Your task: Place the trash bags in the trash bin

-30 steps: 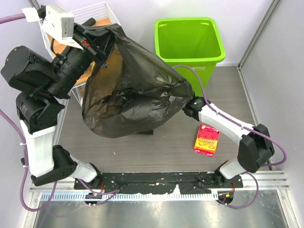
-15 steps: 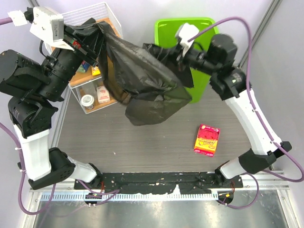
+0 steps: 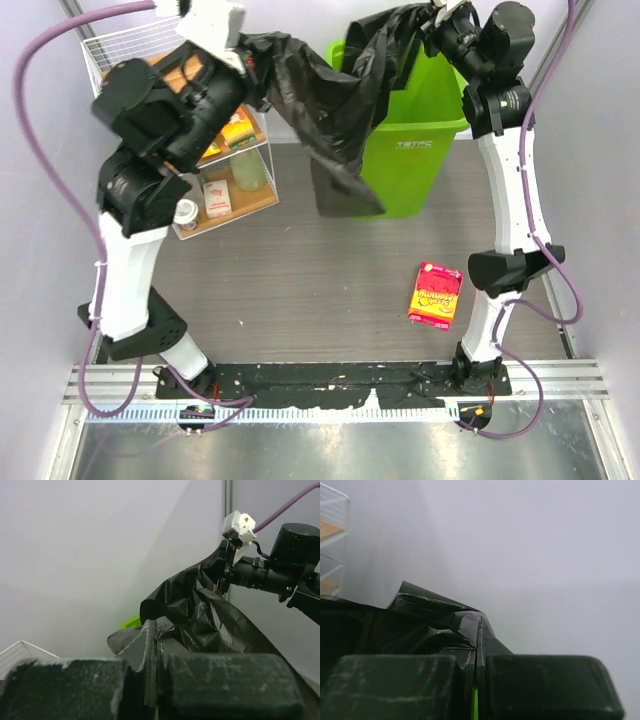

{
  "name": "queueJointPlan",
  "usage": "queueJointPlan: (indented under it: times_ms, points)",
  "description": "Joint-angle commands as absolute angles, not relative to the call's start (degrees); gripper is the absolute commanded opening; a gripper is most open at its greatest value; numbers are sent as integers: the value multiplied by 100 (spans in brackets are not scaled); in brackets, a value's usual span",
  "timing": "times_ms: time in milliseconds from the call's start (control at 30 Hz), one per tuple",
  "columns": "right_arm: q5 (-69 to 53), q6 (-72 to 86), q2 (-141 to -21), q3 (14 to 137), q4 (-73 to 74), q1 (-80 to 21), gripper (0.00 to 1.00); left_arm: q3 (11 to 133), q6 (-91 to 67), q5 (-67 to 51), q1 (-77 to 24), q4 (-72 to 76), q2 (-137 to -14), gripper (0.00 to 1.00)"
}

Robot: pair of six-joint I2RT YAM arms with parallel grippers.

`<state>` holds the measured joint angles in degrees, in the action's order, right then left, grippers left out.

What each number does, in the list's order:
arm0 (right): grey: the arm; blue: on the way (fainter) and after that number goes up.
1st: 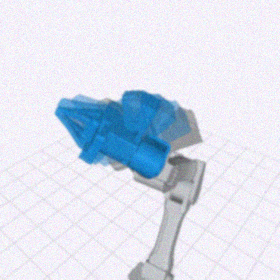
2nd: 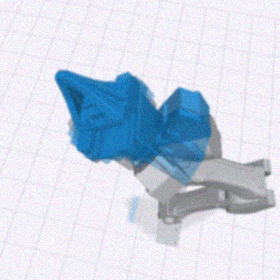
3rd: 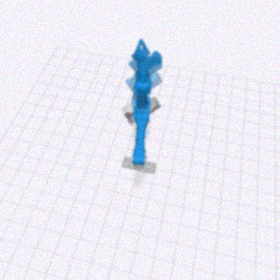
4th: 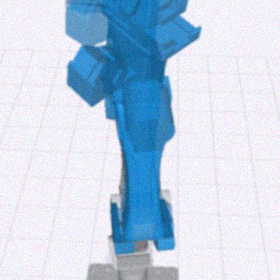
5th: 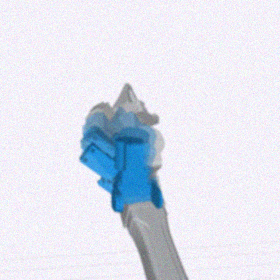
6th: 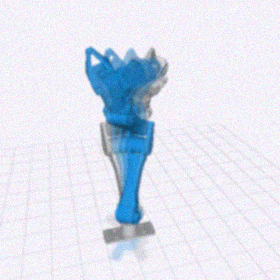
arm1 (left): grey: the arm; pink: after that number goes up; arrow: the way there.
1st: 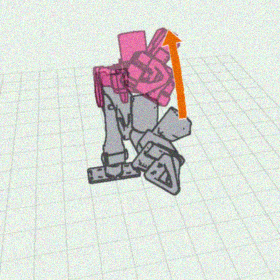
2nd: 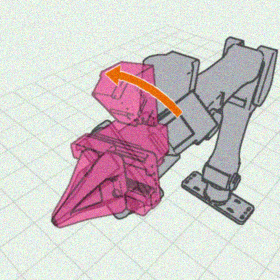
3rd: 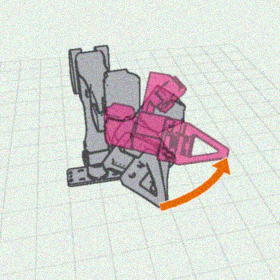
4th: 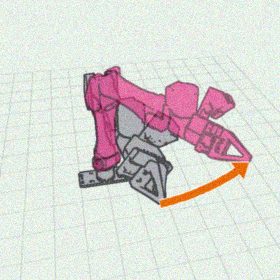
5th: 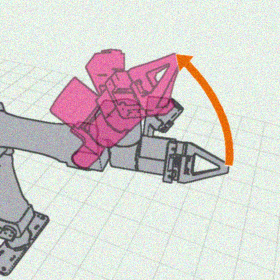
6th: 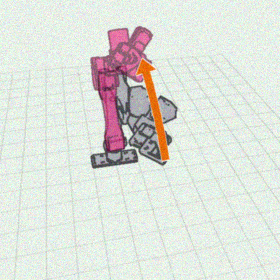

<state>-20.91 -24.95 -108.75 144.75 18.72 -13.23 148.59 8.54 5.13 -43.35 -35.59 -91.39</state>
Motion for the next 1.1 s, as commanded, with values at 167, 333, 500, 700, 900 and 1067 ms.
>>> queueJointPlan:
  times_ms: [167, 333, 500, 700, 900, 1067]
  points:
    - [-2505, -2153, -11075, 13712, 1415, -571, 2, 15477, 1019, 510, -4307, -2936, -9966, 0]
    - [-2575, -2364, -10635, 13158, 2002, -563, 44, 15565, 1055, 659, -4298, -2795, -10107, 0]
    - [-2321, -2610, -10197, 13140, 2741, -571, 61, 15434, 1213, 826, -4307, -2707, -10011, 0]
    - [-2215, -3127, -9389, 12718, 3374, -563, 67, 15311, 1283, 879, -4307, -2619, -9941, 0]
    - [-2267, -3875, -8860, 12323, 4350, -571, 70, 15310, 1371, 923, -4307, -2602, -9923, 0]
    - [-2312, -4560, -8859, 12076, 5088, -563, 71, 15302, 1371, 923, -4298, -2593, -9905, 0]
